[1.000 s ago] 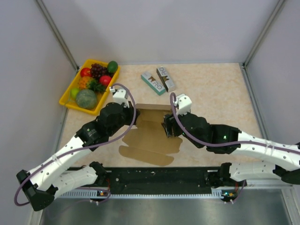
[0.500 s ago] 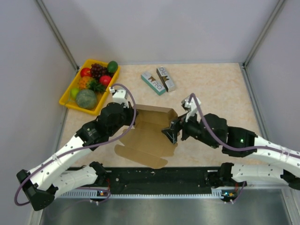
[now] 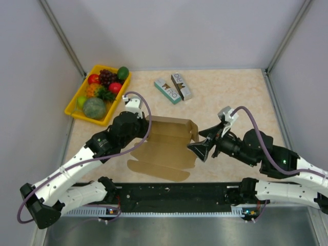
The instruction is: Fold the paper box
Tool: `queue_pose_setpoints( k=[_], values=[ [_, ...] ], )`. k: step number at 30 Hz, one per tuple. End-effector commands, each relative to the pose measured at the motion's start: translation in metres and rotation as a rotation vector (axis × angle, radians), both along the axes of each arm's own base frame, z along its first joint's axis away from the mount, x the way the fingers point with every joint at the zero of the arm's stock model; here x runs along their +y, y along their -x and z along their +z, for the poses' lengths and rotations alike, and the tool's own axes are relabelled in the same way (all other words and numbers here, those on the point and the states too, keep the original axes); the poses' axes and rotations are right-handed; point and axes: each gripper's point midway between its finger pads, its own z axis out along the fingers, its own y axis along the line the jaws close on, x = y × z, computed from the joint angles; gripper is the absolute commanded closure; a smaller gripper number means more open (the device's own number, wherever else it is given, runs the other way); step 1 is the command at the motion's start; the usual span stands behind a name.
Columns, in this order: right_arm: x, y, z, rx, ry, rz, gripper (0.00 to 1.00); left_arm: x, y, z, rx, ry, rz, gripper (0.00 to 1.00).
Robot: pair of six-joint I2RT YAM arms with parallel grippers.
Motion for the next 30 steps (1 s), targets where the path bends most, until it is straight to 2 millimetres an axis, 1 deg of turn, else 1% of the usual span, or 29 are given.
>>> queue_pose_setpoints(
  k=[1, 2, 3, 4, 5, 7, 9, 10, 11, 12, 13, 14, 15, 17, 18, 19, 21, 22, 23, 24, 25, 26, 27, 28, 29, 30],
  values=[
    [-0.030, -0.016, 0.007, -0.043, -0.017, -0.130, 0.21, -0.003, -0.003, 0.023, -0.062, 0.045, -0.012, 1.00],
    [-0.032, -0.014, 0.006, -0.055, -0.026, -0.110, 0.21, -0.002, -0.002, 0.025, -0.069, 0.045, -0.013, 1.00],
    [-0.034, -0.008, 0.010, -0.061, -0.055, -0.084, 0.21, -0.002, -0.003, 0.025, -0.071, 0.044, -0.014, 1.00],
    [-0.040, -0.009, 0.012, -0.065, -0.073, -0.095, 0.21, -0.001, -0.003, 0.025, -0.074, 0.045, -0.012, 1.00],
    [-0.053, -0.010, 0.013, -0.066, -0.102, -0.131, 0.21, -0.002, -0.002, 0.027, -0.078, 0.050, -0.014, 1.00],
    [-0.060, -0.007, 0.013, -0.072, -0.121, -0.130, 0.21, -0.003, -0.002, 0.027, -0.080, 0.054, -0.020, 1.00],
    [-0.066, -0.001, 0.021, -0.078, -0.161, -0.117, 0.21, -0.004, -0.003, 0.025, -0.076, 0.049, -0.021, 1.00],
    [-0.072, -0.005, 0.020, -0.070, -0.159, -0.153, 0.21, -0.004, -0.003, 0.024, -0.075, 0.048, -0.022, 1.00],
    [-0.085, -0.011, 0.011, -0.021, -0.128, -0.231, 0.21, -0.005, -0.003, 0.023, -0.072, 0.047, -0.025, 1.00],
    [-0.108, -0.031, 0.004, -0.005, -0.094, -0.405, 0.23, -0.005, -0.003, 0.023, -0.070, 0.050, -0.025, 1.00],
    [-0.119, -0.036, -0.003, 0.007, -0.063, -0.471, 0.24, -0.006, -0.003, 0.024, -0.071, 0.051, -0.026, 1.00],
    [-0.126, -0.040, -0.004, 0.015, -0.047, -0.517, 0.24, -0.006, -0.003, 0.024, -0.070, 0.055, -0.028, 1.00],
    [-0.126, -0.044, -0.017, 0.023, 0.032, -0.538, 0.24, -0.006, -0.002, 0.024, -0.070, 0.055, -0.030, 1.00],
    [-0.120, -0.045, -0.017, 0.026, 0.083, -0.525, 0.24, -0.006, -0.003, 0.025, -0.071, 0.055, -0.030, 1.00],
    [-0.107, -0.045, -0.021, 0.035, 0.124, -0.483, 0.24, -0.007, -0.002, 0.025, -0.072, 0.056, -0.035, 1.00],
    [-0.100, -0.044, -0.019, 0.031, 0.142, -0.456, 0.24, -0.007, -0.002, 0.025, -0.072, 0.055, -0.037, 1.00],
    [-0.086, -0.043, -0.022, 0.037, 0.181, -0.401, 0.24, -0.009, -0.001, 0.027, -0.074, 0.062, -0.047, 1.00],
    [-0.081, -0.049, -0.027, 0.032, 0.221, -0.393, 0.24, -0.010, -0.001, 0.027, -0.075, 0.063, -0.054, 1.00],
    [-0.079, -0.051, -0.030, 0.036, 0.233, -0.381, 0.26, -0.010, 0.000, 0.028, -0.076, 0.066, -0.057, 1.00],
    [-0.067, -0.046, -0.031, 0.043, 0.225, -0.300, 0.27, -0.012, 0.001, 0.028, -0.074, 0.070, -0.068, 1.00],
    [-0.065, -0.054, -0.029, 0.016, 0.198, -0.285, 0.28, -0.013, 0.002, 0.029, -0.075, 0.073, -0.074, 1.00],
    [-0.057, -0.052, -0.025, 0.003, 0.156, -0.226, 0.30, -0.013, 0.003, 0.029, -0.078, 0.072, -0.082, 1.00],
    [-0.039, -0.033, -0.021, 0.000, 0.103, -0.062, 0.30, -0.014, 0.003, 0.031, -0.085, 0.080, -0.087, 1.00],
    [-0.036, -0.035, -0.026, 0.001, 0.082, -0.031, 0.30, -0.015, 0.004, 0.031, -0.087, 0.082, -0.095, 1.00],
    [-0.027, -0.031, -0.015, -0.028, 0.032, 0.026, 0.31, -0.015, 0.004, 0.031, -0.088, 0.082, -0.099, 1.00],
    [-0.019, -0.021, -0.015, -0.020, 0.018, 0.108, 0.31, -0.016, 0.004, 0.032, -0.092, 0.084, -0.104, 1.00]
  ],
)
